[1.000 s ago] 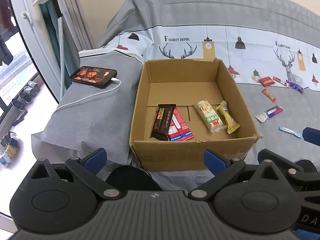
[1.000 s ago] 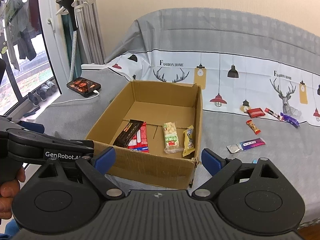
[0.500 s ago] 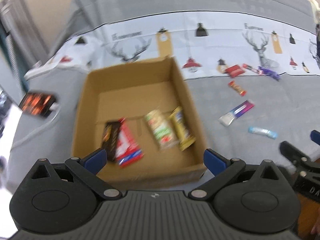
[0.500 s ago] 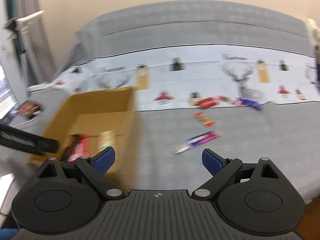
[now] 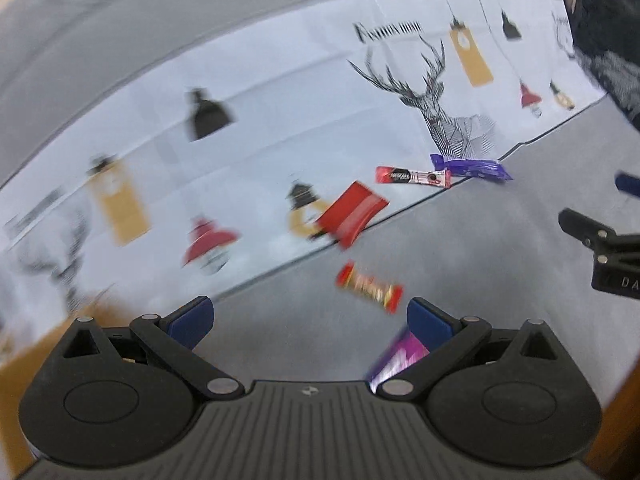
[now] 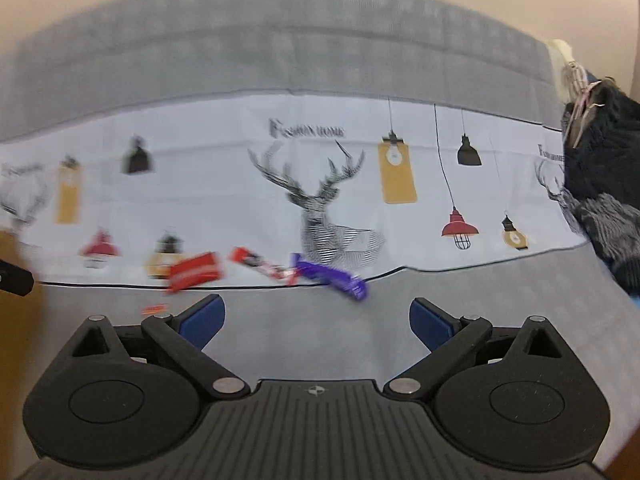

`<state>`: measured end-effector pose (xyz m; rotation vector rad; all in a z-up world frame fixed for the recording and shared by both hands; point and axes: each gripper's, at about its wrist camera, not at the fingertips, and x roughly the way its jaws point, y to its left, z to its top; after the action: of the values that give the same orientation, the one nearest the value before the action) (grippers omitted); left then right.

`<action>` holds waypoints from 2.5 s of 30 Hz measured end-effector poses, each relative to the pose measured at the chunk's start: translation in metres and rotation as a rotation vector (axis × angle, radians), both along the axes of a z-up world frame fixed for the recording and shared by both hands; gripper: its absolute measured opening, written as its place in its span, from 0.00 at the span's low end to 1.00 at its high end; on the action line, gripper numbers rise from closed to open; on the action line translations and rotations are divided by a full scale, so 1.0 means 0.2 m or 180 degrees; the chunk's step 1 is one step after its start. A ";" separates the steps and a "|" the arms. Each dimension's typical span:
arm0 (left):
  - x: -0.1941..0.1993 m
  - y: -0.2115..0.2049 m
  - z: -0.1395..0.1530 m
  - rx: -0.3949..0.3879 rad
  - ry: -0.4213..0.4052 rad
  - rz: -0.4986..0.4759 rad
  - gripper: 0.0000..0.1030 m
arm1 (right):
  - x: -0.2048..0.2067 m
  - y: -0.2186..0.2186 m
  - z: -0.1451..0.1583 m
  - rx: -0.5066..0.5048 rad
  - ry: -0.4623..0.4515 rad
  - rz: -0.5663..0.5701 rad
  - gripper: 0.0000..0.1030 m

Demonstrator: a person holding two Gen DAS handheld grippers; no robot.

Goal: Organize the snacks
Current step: 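Grasp the red square packet with the left tool while the right tool grasps the purple bar, then carry the red packet and purple bar with both tools over the box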

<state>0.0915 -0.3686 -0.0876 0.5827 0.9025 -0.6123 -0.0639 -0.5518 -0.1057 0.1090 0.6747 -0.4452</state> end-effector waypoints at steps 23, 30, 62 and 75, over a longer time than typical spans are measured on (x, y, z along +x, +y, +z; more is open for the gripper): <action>0.62 -0.49 -0.62 -0.0056 0.0653 -0.0291 0.44 | 0.64 -0.38 -0.65 0.0061 0.0460 0.0469 0.16; 0.43 -0.30 -0.34 -0.0325 0.0530 -0.0118 0.44 | 0.38 -0.31 -0.44 0.0375 0.0170 -0.0084 0.16; -1.27 1.91 0.49 -0.0645 -0.0251 0.1003 0.44 | -0.83 1.94 0.52 0.0865 -0.0298 0.1519 0.16; -1.41 2.09 0.52 -0.0992 -0.0275 0.1076 0.44 | -0.94 2.09 0.60 0.0544 -0.0292 0.1515 0.16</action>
<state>-0.1903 0.0501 0.0166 0.1683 0.7823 -0.4063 -0.2513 -0.1330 0.0140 0.1251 0.6234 0.0750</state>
